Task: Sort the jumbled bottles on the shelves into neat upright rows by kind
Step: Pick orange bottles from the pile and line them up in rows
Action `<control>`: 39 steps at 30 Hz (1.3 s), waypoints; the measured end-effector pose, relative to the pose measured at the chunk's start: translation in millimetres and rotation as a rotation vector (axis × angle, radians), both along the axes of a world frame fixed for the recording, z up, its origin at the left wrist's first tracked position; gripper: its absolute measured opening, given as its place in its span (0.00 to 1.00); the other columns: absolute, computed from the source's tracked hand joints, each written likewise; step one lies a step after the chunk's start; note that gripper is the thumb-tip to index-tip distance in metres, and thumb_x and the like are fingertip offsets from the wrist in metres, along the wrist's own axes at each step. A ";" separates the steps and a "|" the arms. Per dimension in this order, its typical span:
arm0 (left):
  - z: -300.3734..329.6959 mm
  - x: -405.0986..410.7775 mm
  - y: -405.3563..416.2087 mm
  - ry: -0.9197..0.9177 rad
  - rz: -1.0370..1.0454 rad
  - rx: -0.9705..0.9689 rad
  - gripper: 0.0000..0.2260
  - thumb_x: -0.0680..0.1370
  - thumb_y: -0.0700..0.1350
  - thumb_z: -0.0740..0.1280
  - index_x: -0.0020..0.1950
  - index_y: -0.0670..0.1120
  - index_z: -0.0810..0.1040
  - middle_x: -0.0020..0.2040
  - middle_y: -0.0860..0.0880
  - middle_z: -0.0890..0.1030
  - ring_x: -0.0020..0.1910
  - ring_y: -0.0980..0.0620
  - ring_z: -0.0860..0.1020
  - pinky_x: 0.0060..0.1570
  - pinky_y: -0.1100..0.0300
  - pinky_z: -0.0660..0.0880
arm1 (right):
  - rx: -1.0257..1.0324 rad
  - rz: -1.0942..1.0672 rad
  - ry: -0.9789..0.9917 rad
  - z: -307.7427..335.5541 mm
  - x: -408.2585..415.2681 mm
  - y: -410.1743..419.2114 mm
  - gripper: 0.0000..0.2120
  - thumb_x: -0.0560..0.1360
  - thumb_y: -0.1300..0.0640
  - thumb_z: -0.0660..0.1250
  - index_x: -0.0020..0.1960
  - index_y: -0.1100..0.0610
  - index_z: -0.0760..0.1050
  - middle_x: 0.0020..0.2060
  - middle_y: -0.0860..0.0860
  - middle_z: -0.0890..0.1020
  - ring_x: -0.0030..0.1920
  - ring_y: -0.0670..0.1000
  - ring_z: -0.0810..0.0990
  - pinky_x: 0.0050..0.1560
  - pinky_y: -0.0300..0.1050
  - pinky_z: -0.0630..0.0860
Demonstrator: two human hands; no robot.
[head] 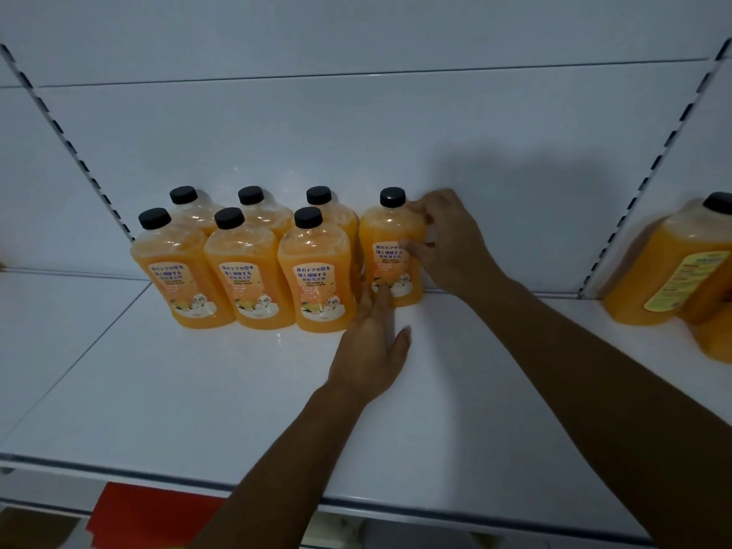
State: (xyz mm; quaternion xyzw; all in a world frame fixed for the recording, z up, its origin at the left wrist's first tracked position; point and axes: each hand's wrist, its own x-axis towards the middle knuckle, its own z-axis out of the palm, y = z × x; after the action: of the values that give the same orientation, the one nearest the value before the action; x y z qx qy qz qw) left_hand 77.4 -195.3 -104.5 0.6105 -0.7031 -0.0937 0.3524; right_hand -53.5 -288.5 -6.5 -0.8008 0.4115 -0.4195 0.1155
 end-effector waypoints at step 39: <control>29.7 -239.0 -53.2 0.424 -0.484 0.373 0.27 0.77 0.46 0.68 0.75 0.55 0.63 0.72 0.53 0.70 0.69 0.48 0.69 0.67 0.46 0.69 | 0.192 -0.505 0.194 48.1 -260.7 44.9 0.27 0.70 0.61 0.73 0.65 0.55 0.67 0.55 0.53 0.68 0.61 0.59 0.66 0.58 0.53 0.71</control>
State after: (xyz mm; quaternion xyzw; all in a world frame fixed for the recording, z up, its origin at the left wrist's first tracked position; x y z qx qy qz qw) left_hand -161.6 -248.6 -74.8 0.4472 -0.7094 -0.4251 0.3406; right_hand -314.3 -243.6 41.5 -0.6948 0.6450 -0.3153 0.0426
